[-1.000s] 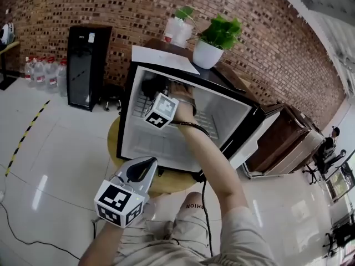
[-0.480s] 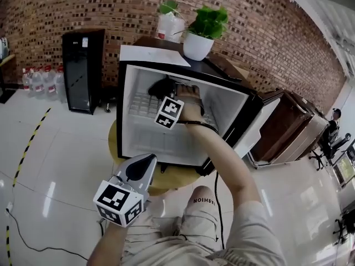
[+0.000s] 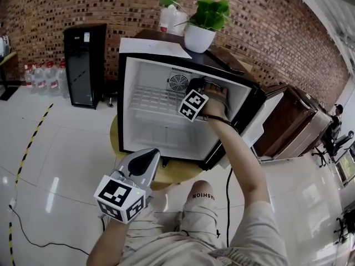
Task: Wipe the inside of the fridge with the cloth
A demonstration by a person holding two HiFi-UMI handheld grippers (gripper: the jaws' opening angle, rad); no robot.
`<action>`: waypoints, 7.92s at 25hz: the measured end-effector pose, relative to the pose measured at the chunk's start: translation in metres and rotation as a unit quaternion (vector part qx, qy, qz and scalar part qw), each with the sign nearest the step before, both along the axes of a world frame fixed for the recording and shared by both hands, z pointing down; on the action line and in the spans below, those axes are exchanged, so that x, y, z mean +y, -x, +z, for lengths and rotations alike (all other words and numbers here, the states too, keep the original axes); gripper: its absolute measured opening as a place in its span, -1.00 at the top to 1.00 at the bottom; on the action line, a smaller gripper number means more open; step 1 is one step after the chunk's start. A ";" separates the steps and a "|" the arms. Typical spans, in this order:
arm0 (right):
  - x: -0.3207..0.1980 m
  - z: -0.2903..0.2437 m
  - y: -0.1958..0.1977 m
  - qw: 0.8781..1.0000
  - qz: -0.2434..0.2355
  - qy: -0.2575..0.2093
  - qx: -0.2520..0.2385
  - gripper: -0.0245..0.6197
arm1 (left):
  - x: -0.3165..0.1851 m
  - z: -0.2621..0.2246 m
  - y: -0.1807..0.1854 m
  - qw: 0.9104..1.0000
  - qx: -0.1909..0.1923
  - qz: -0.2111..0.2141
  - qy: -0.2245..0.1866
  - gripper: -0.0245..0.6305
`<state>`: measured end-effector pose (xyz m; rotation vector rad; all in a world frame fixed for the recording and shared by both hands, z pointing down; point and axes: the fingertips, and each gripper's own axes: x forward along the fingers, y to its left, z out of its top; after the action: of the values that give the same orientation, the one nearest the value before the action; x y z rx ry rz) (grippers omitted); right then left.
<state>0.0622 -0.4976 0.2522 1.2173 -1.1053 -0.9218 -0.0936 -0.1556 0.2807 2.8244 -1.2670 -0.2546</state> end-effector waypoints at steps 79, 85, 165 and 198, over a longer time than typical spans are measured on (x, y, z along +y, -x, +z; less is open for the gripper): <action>0.201 0.005 0.267 0.831 -0.479 0.225 -0.172 0.68 | -0.007 0.031 -0.031 0.997 -0.057 0.034 0.048 0.93; 0.211 -0.077 0.240 0.803 -0.487 0.045 -0.341 0.67 | -0.005 0.017 -0.026 0.998 -0.050 0.035 0.026 0.93; 0.118 -0.129 0.204 0.630 -0.397 -0.108 -0.659 0.69 | 0.001 0.013 -0.031 0.996 0.015 0.084 0.039 0.93; 0.376 -0.094 0.038 0.648 -0.537 -0.054 -0.537 0.69 | 0.032 -0.001 -0.068 0.940 0.162 0.284 0.095 0.22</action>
<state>0.0246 -0.1218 0.1580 1.1125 -2.9951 -1.0749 -0.0260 -0.1241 0.2799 2.6821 -0.3665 -0.5076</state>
